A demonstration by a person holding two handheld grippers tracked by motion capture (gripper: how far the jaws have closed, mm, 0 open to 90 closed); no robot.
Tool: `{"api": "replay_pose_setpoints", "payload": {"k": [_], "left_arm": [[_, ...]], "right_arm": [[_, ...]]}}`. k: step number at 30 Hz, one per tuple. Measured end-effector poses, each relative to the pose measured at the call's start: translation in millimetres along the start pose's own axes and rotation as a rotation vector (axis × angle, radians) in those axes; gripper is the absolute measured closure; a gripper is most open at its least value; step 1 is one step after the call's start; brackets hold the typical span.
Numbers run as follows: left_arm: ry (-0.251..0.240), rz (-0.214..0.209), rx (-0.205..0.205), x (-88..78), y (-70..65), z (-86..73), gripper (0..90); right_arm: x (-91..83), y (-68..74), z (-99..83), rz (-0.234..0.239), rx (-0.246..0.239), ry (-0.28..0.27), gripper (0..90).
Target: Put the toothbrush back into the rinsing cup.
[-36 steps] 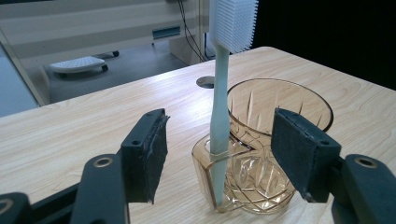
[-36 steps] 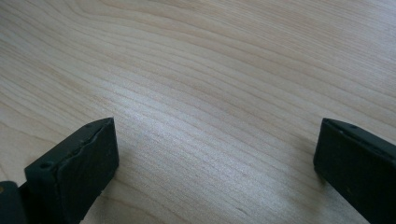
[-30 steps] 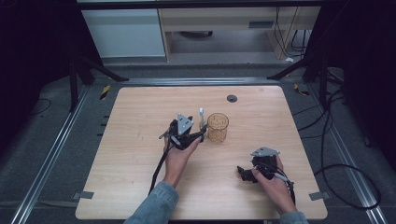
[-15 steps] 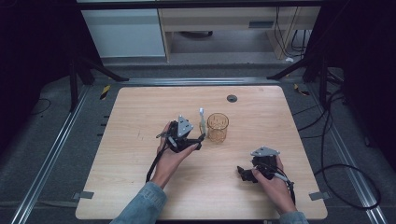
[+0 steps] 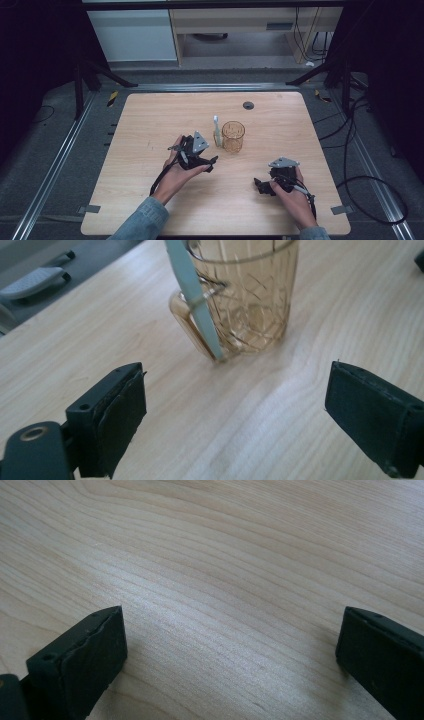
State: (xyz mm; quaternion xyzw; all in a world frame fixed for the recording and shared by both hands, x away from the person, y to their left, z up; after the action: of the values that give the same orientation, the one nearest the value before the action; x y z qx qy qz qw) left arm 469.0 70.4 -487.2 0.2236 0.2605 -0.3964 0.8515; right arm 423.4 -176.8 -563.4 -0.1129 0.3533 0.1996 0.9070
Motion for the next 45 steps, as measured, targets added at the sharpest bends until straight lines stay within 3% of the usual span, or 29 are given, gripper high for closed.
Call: {"api": "replay_pose_setpoints", "payload": {"k": [4, 9, 20, 26, 33, 36, 45], "left_arm": [[0.044, -0.015, 0.028, 0.3, -5.3, -7.8, 8.0], [0.095, -0.010, 0.032, -2.0, -7.1, -18.9, 8.0], [0.138, -0.021, -0.029, -19.3, 0.4, -39.9, 7.5], [0.154, 0.010, -0.052, -37.0, 14.0, -55.3, 7.0], [0.184, 0.061, -0.095, -56.7, 39.4, -81.2, 6.1], [0.195, 0.073, -0.102, -62.1, 47.3, -88.8, 5.9], [0.220, 0.107, -0.175, -75.0, 70.4, -115.5, 5.1]], "right_arm": [[0.0, 0.0, 0.0, 0.000, 0.000, 0.000, 0.4], [0.0, -0.1, 0.0, -0.001, 0.000, 0.000, 0.4], [-0.1, 0.2, -0.1, 0.000, 0.001, 0.001, 0.4], [0.0, 0.1, 0.0, -0.001, -0.001, 0.000, 0.4], [-0.1, 0.3, -0.1, 0.000, 0.002, 0.001, 0.4], [0.0, 0.1, 0.0, 0.000, 0.000, 0.000, 0.4], [-0.1, 0.3, -0.3, -0.001, 0.000, 0.000, 0.4]]}}
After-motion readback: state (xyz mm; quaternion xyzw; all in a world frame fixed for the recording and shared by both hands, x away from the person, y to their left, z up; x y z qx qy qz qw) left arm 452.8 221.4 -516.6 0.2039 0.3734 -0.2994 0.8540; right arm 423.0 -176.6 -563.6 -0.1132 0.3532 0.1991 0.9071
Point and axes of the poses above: each handheld gripper's, and its own axes: x roughly forward along the jaws, z roughly out of its top, y roughly to its left, the point moved 7 cm from there along x, roughly forward along the jaws, and after that the axes turned 5 degrees about -z, right-handed, at the moved point
